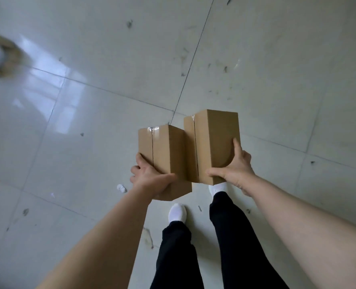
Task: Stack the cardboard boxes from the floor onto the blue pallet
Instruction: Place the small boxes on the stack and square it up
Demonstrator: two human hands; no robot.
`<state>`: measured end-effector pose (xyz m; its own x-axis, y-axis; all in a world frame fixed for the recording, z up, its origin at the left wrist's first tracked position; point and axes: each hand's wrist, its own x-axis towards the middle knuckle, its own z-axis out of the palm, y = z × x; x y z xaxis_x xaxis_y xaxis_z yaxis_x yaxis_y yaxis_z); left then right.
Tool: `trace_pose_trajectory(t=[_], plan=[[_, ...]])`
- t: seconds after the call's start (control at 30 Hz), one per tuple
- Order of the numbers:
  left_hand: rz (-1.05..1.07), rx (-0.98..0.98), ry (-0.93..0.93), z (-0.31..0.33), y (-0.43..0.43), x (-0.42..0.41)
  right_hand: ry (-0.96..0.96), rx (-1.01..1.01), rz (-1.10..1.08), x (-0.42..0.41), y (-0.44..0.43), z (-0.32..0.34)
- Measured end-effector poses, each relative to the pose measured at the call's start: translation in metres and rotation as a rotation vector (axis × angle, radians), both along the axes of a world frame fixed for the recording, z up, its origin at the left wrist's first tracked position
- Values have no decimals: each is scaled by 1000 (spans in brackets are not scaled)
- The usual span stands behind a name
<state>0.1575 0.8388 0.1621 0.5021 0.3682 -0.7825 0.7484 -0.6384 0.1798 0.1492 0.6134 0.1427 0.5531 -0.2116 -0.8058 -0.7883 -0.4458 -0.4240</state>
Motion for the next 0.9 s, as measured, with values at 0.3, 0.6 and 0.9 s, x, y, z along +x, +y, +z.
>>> trace_pose_trajectory(t=[0.3, 0.6, 0.9], plan=[[-269, -218, -154, 125, -25, 3, -198, 10, -292, -80, -28, 145], [-762, -432, -275, 220, -136, -41, -362, -115, -794, -222, -63, 252], [-1170, -577, -263, 280, -274, -153, -467, -219, -1190, -384, -112, 306]])
